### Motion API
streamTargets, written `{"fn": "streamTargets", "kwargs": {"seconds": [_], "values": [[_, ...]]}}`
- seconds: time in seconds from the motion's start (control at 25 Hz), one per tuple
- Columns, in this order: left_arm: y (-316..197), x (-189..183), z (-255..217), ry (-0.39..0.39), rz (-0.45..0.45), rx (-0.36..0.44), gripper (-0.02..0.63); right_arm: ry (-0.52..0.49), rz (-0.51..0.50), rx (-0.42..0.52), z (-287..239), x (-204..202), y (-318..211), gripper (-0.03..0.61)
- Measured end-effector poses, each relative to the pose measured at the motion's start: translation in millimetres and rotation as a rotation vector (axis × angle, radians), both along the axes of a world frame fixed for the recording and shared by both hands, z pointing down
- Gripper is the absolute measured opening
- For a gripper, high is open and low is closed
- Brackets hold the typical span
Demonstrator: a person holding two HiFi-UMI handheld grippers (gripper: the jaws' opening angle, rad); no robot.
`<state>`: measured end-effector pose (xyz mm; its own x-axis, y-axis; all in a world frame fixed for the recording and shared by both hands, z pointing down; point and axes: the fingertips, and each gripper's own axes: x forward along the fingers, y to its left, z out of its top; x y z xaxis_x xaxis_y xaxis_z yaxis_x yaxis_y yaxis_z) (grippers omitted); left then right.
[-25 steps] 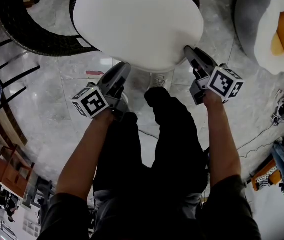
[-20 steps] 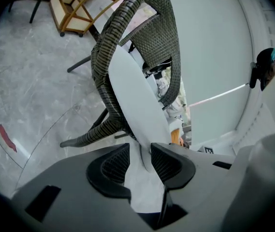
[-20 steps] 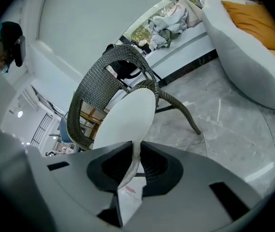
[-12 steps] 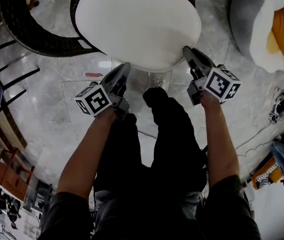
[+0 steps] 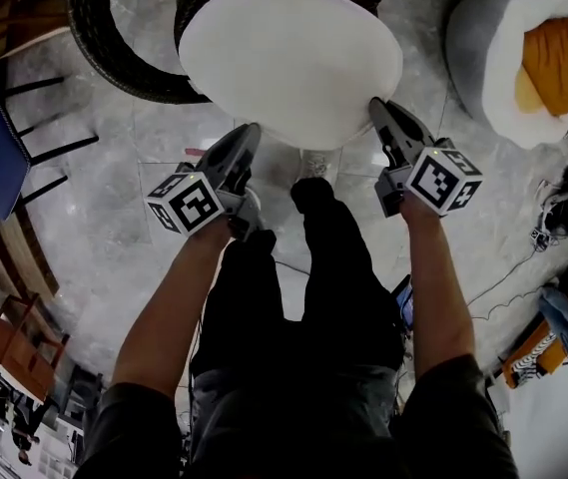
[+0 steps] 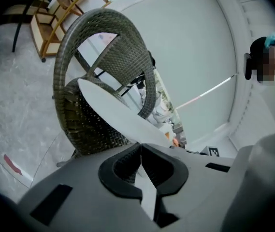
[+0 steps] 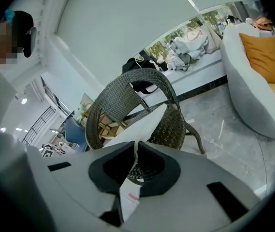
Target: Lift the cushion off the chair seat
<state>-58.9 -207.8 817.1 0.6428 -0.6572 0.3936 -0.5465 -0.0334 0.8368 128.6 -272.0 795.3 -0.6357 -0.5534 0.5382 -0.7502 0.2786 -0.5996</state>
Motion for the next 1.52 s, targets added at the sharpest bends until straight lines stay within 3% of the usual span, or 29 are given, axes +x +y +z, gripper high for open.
{"fn": "streamTargets", "kwargs": {"seconds": [0.84, 1.16, 1.52], "values": [[-27.9, -15.4, -280.3, -0.076, 0.05, 0.371, 0.014, -0.069, 0.033, 0.32, -280.2, -9.6, -7.4, 0.028], [-32.1, -29.1, -394.8, -0.088, 0.023, 0.509, 0.014, -0.09, -0.01, 0.508, -416.5, -26.3, -12.7, 0.028], [-41.9, -40.0, -535.5, -0.144, 0.037, 0.735, 0.014, -0.129, -0.001, 0.696, -547.8, -34.7, -15.0, 0.028]]}}
